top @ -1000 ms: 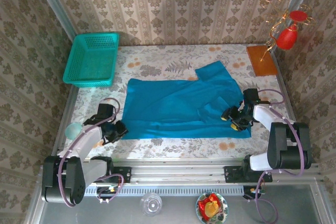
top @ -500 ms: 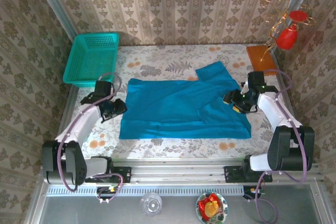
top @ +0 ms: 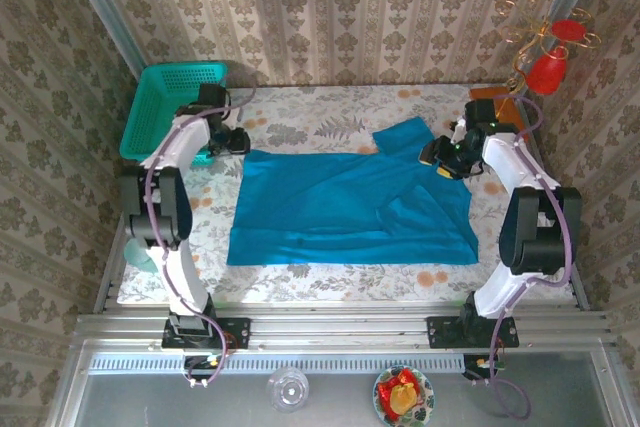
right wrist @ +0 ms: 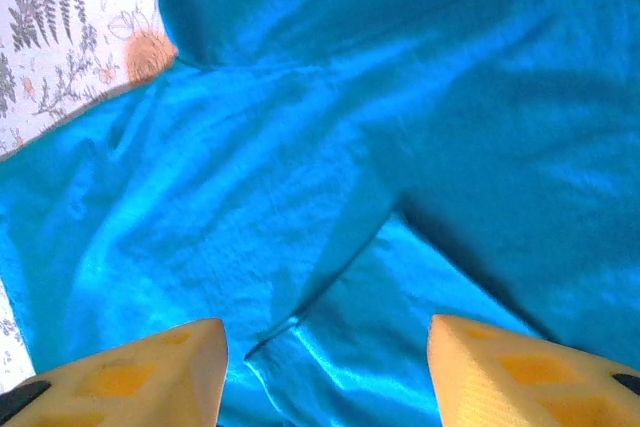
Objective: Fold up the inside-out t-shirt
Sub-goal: Move the T-shirt to the center of the table.
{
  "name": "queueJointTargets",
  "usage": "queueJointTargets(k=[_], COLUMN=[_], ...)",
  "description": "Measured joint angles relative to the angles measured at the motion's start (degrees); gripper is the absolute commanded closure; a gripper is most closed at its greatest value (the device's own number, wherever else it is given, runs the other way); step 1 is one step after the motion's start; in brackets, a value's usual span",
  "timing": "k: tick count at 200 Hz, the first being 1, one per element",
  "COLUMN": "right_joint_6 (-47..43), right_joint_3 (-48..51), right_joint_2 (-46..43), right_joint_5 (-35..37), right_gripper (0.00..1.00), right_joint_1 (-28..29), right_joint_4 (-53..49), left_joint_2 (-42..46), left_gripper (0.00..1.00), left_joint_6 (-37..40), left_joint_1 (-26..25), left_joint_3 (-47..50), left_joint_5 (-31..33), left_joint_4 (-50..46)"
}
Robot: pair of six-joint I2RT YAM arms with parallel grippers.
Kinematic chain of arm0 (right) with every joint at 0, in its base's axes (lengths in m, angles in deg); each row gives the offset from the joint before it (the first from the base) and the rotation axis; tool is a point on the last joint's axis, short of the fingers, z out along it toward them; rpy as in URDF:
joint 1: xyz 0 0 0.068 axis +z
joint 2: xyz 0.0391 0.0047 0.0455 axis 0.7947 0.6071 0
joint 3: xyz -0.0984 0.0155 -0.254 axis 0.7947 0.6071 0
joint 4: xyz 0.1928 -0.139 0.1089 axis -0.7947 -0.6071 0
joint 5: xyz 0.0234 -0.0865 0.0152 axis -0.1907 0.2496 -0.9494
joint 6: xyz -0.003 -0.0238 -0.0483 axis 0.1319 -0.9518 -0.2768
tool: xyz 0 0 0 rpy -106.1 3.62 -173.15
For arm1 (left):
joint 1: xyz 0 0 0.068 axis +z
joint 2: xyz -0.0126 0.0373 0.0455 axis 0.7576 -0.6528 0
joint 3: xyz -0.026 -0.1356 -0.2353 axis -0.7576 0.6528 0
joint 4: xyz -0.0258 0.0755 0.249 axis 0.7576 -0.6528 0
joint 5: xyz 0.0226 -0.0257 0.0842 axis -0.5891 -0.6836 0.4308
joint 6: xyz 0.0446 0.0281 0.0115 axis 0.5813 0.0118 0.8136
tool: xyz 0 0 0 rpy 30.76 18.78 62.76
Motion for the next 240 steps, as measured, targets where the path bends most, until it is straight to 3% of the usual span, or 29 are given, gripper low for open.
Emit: queueJointTargets(k=[78, 146, 221, 240], right_joint_6=[-0.15, -0.15, -0.13, -0.15], right_joint_3=[-1.22, -1.22, -1.22, -1.97], right_joint_2=[1.6, 1.6, 1.62, 2.47], right_joint_5=[-0.04, -0.22, -0.22, -0.15], right_gripper=[0.44, 0.44, 0.44, 0.45], right_joint_1=[0.11, 0.11, 0.13, 0.17], right_joint_4=[-1.44, -1.46, -1.49, -1.68], left_joint_2=[-22.25, -27.3, -27.91, -27.87], left_gripper=[0.69, 0.72, 0.98, 1.0], left_joint_6=[9.88, 11.08, 10.86, 9.92], left_joint_1=[-0.02, -0.02, 0.31, 0.11], left_joint_3=[-24.17, -29.33, -30.25, -30.29], left_joint_5=[1.31, 0.5, 0.35, 1.86], left_joint_4=[-12.24, -15.67, -16.15, -16.06])
